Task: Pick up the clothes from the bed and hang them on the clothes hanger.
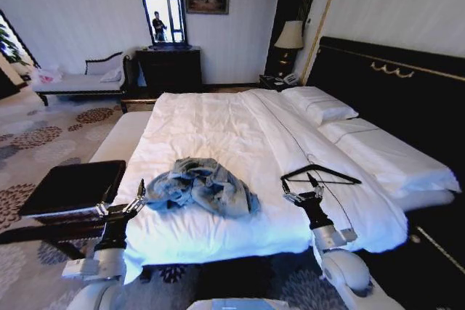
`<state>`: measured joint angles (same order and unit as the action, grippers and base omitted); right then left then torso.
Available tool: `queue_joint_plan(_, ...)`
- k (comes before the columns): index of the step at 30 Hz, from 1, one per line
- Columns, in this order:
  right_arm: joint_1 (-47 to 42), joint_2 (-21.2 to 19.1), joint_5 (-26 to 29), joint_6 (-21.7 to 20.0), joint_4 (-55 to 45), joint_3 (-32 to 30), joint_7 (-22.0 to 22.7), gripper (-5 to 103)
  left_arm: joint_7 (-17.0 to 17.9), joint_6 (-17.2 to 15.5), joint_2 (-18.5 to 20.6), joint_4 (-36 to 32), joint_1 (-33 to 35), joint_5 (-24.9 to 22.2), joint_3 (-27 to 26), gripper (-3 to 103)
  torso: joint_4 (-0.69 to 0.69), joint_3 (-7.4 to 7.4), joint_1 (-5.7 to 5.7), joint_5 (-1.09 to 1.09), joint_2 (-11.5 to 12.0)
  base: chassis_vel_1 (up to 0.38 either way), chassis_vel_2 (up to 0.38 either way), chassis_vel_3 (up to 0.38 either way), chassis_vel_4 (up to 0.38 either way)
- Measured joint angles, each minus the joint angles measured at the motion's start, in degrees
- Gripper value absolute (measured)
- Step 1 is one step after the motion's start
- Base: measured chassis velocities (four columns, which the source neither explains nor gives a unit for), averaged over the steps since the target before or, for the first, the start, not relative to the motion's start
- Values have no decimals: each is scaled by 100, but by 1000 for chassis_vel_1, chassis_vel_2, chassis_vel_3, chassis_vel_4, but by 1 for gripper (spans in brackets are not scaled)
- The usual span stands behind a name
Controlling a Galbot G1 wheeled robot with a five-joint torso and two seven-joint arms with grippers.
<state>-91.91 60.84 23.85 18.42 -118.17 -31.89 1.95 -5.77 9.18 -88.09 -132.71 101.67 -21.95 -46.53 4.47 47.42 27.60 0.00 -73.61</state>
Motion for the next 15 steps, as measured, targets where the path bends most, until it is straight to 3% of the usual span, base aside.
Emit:
queue_joint_plan(7, -24, 34, -3, 67, -29, 27, 5, 100, -8, 7, -2, -22, 18, 18, 13, 100, -2, 2, 6, 0, 2, -200, 217, 185, -200)
queue_joint_plan(15, -54, 89, -167, 126, -10, 27, -10, 100, -17, 21, 5, -25, 71, 35, -23, 100, 2, -3, -10, 0, -4, -14, 13, 11, -5)
